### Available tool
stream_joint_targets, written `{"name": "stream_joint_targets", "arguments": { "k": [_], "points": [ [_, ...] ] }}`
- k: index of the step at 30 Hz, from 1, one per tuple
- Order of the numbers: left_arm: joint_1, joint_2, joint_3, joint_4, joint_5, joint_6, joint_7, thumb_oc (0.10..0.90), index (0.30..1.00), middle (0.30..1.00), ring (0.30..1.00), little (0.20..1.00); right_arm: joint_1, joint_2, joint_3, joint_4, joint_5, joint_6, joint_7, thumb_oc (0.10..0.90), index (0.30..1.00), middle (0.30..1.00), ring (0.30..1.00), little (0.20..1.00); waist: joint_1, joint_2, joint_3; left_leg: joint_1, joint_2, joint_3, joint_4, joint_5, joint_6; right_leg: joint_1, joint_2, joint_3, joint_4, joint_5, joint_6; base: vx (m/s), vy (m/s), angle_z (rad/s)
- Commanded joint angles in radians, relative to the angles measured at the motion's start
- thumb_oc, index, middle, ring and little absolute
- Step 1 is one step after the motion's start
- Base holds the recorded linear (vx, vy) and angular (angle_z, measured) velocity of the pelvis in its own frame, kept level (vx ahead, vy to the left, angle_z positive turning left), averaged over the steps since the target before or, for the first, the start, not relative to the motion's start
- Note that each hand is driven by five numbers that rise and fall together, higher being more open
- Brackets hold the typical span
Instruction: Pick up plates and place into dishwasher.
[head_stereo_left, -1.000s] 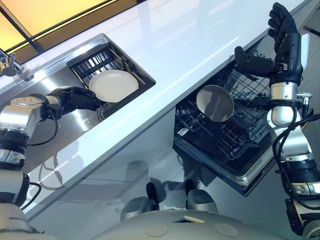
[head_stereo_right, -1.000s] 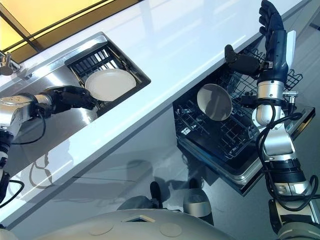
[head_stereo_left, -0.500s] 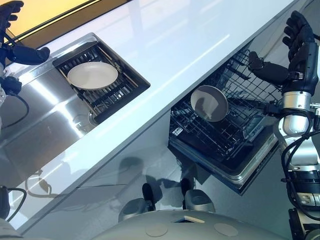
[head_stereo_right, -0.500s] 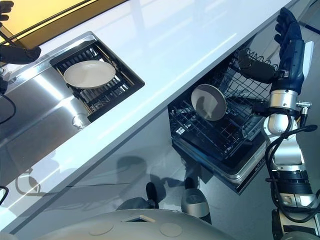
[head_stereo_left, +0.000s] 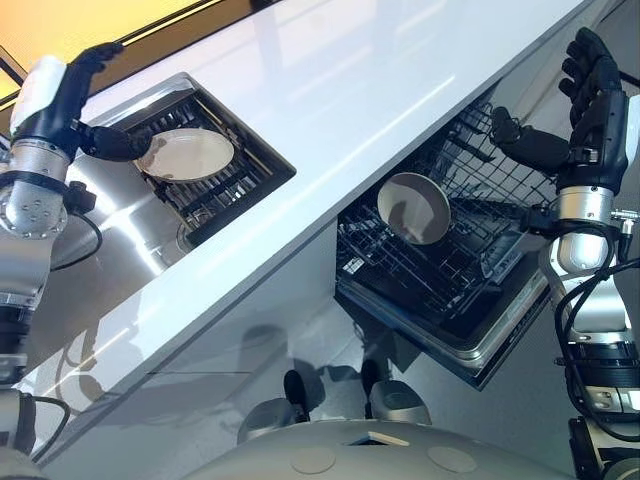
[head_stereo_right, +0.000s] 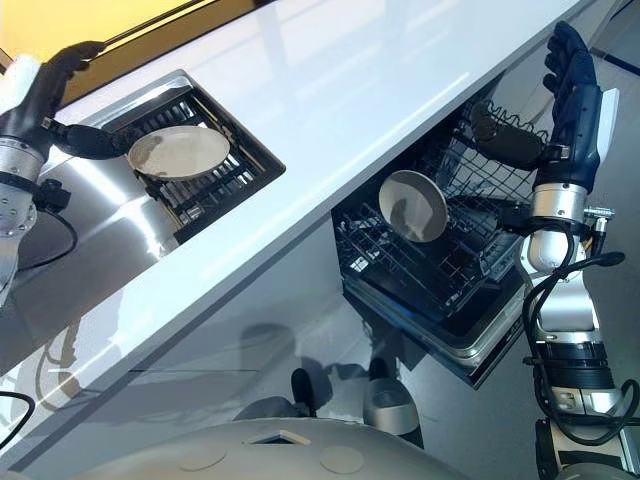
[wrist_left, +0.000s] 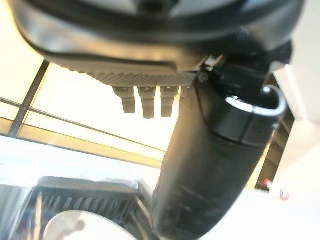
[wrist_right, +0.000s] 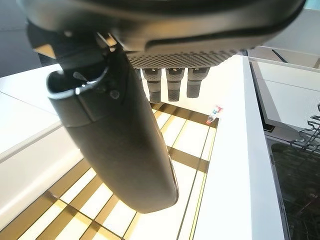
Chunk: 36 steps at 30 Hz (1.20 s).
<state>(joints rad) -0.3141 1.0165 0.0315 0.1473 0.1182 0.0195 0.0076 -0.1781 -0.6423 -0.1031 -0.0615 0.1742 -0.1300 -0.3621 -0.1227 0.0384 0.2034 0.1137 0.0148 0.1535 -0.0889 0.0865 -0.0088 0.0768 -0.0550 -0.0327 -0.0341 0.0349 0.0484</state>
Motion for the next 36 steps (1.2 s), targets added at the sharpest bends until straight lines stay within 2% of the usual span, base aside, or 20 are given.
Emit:
{"name": "stream_joint_targets", "arguments": {
  "k": [1, 5, 10, 16, 20, 25, 26, 28, 33, 36],
  "points": [
    [-0.071, 0.048, 0.021, -0.057, 0.010, -0.022, -0.034, 0.800, 0.900, 0.900, 0.900, 0.900, -0.085, -0.034, -0.032, -0.109, -0.029, -0.071, -0.020, 0.800, 0.900, 0.900, 0.900, 0.900, 0.002, 0.026, -0.084, 0.004, -0.072, -0.040, 0.027, -0.109, 0.029, -0.028, 0.084, -0.053, 0.103, -0.086, 0.041, 0.00, 0.000, 0.00],
    [-0.056, 0.034, -0.001, -0.138, 0.028, 0.016, -0.138, 0.800, 0.900, 0.900, 0.900, 0.900, -0.077, -0.016, -0.032, -0.123, -0.038, -0.046, -0.009, 0.800, 0.900, 0.900, 0.900, 0.900, 0.003, 0.030, -0.077, 0.004, -0.073, -0.043, 0.027, -0.110, 0.030, -0.027, 0.084, -0.054, 0.105, -0.087, 0.043, -0.01, 0.006, 0.04],
    [-0.102, 0.031, -0.085, -0.183, 0.073, 0.049, -0.227, 0.800, 0.900, 0.900, 0.900, 0.900, -0.101, -0.008, -0.009, -0.107, -0.038, -0.021, -0.007, 0.800, 0.900, 0.900, 0.900, 0.900, 0.003, 0.031, -0.072, 0.004, -0.073, -0.049, 0.025, -0.109, 0.031, -0.028, 0.084, -0.059, 0.109, -0.088, 0.045, 0.00, -0.002, 0.01],
    [-0.200, 0.020, -0.205, -0.167, 0.140, 0.101, -0.314, 0.800, 0.900, 0.900, 0.900, 0.900, -0.127, 0.005, 0.037, -0.082, -0.042, -0.005, -0.011, 0.800, 0.900, 0.900, 0.900, 0.900, -0.003, 0.032, -0.069, 0.004, -0.074, -0.046, 0.024, -0.111, 0.035, -0.032, 0.083, -0.063, 0.110, -0.086, 0.049, 0.00, 0.000, 0.00],
    [-0.242, 0.017, -0.260, -0.151, 0.180, 0.129, -0.333, 0.800, 0.900, 0.900, 0.900, 0.900, -0.136, 0.009, 0.058, -0.081, -0.041, 0.004, -0.009, 0.800, 0.900, 0.900, 0.900, 0.900, -0.008, 0.032, -0.066, 0.004, -0.074, -0.045, 0.024, -0.112, 0.036, -0.032, 0.083, -0.062, 0.111, -0.085, 0.051, 0.00, 0.000, 0.00],
    [-0.267, 0.006, -0.295, -0.109, 0.268, 0.144, -0.266, 0.800, 0.900, 0.900, 0.900, 0.900, -0.135, 0.013, 0.069, -0.081, -0.038, 0.001, 0.003, 0.800, 0.900, 0.900, 0.900, 0.900, -0.015, 0.031, -0.064, 0.004, -0.076, -0.043, 0.025, -0.114, 0.038, -0.034, 0.084, -0.062, 0.115, -0.087, 0.050, 0.00, 0.000, 0.00],
    [-0.280, 0.010, -0.314, -0.079, 0.371, 0.155, -0.192, 0.800, 0.900, 0.900, 0.900, 0.900, -0.137, 0.013, 0.078, -0.077, -0.031, -0.004, 0.010, 0.800, 0.900, 0.900, 0.900, 0.900, -0.020, 0.030, -0.065, 0.006, -0.076, -0.041, 0.024, -0.116, 0.040, -0.034, 0.085, -0.063, 0.116, -0.087, 0.050, 0.00, 0.000, 0.00],
    [-0.301, 0.004, -0.349, -0.022, 0.418, 0.177, -0.121, 0.800, 0.900, 0.900, 0.900, 0.900, -0.137, 0.015, 0.089, -0.076, -0.025, -0.010, 0.015, 0.800, 0.900, 0.900, 0.900, 0.900, -0.026, 0.026, -0.065, 0.007, -0.075, -0.036, 0.023, -0.117, 0.041, -0.035, 0.085, -0.063, 0.117, -0.088, 0.050, 0.02, -0.005, 0.00],
    [-0.311, -0.068, -0.411, 0.080, 0.471, 0.246, 0.028, 0.800, 0.900, 0.900, 0.900, 0.900, -0.138, 0.029, 0.131, -0.072, -0.026, -0.021, 0.020, 0.800, 0.900, 0.900, 0.900, 0.900, -0.036, 0.011, -0.064, 0.004, -0.075, -0.036, 0.026, -0.116, 0.047, -0.041, 0.089, -0.056, 0.125, -0.089, 0.046, 0.00, 0.000, 0.00],
    [-0.324, -0.118, -0.449, 0.143, 0.510, 0.289, 0.055, 0.800, 0.900, 0.900, 0.900, 0.900, -0.156, 0.037, 0.163, -0.061, -0.030, -0.017, 0.021, 0.800, 0.900, 0.900, 0.900, 0.900, -0.041, 0.004, -0.062, 0.002, -0.074, -0.032, 0.031, -0.117, 0.048, -0.044, 0.092, -0.055, 0.129, -0.090, 0.044, 0.02, -0.010, -0.02]
  ]
}}
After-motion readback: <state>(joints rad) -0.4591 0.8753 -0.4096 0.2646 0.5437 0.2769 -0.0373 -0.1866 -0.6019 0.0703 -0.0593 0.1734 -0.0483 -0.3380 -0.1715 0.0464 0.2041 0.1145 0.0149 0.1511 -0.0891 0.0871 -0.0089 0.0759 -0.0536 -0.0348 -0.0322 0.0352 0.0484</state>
